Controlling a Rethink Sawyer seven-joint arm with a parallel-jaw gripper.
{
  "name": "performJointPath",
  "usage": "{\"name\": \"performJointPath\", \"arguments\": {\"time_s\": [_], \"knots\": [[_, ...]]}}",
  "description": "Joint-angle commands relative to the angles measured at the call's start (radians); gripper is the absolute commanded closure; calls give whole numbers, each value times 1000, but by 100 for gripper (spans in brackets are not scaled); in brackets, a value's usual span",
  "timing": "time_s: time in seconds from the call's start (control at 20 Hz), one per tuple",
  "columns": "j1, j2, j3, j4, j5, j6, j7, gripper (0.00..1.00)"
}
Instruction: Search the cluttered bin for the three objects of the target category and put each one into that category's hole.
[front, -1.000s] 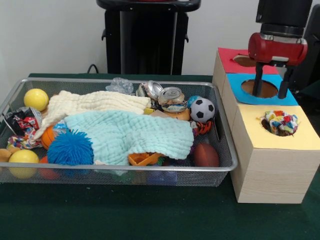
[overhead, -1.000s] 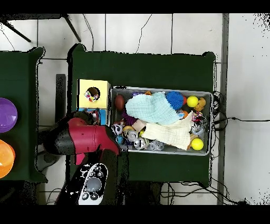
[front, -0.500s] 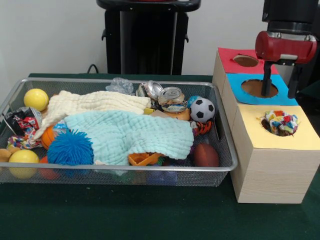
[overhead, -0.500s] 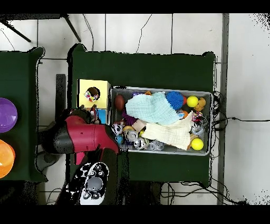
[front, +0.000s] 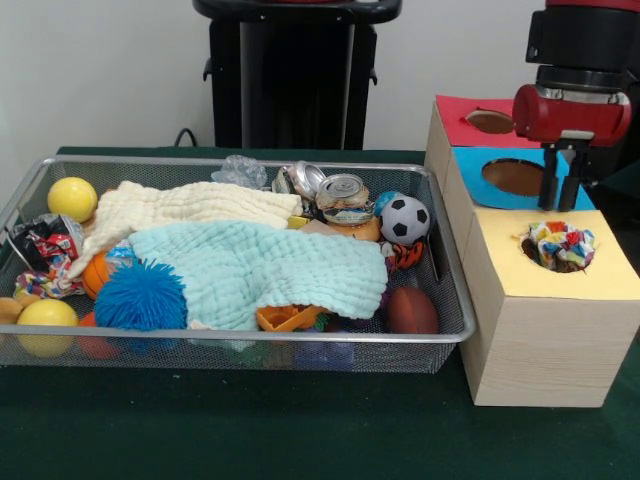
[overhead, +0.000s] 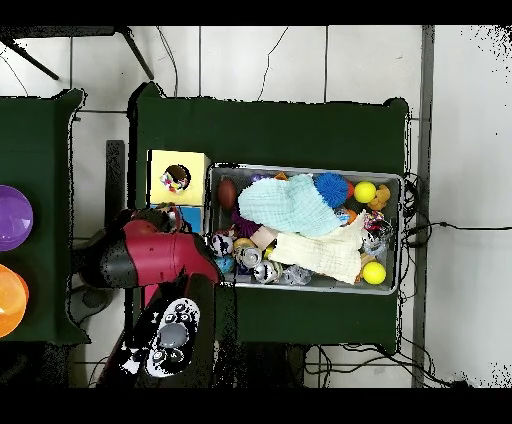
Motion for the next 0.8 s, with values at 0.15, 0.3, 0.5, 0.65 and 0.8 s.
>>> {"name": "performJointPath", "arguments": {"time_s": [0.15, 0.3, 0.5, 0.65, 0.8], "knots": [[-3, 51, 69, -1, 14, 40, 166, 100], [7, 49, 62, 5, 15, 17, 177, 100], [23, 51, 33, -5, 19, -14, 196, 100], [44, 63, -8, -27, 28, -12, 210, 100], [61, 75, -49, -51, 50, -34, 237, 100]]}}
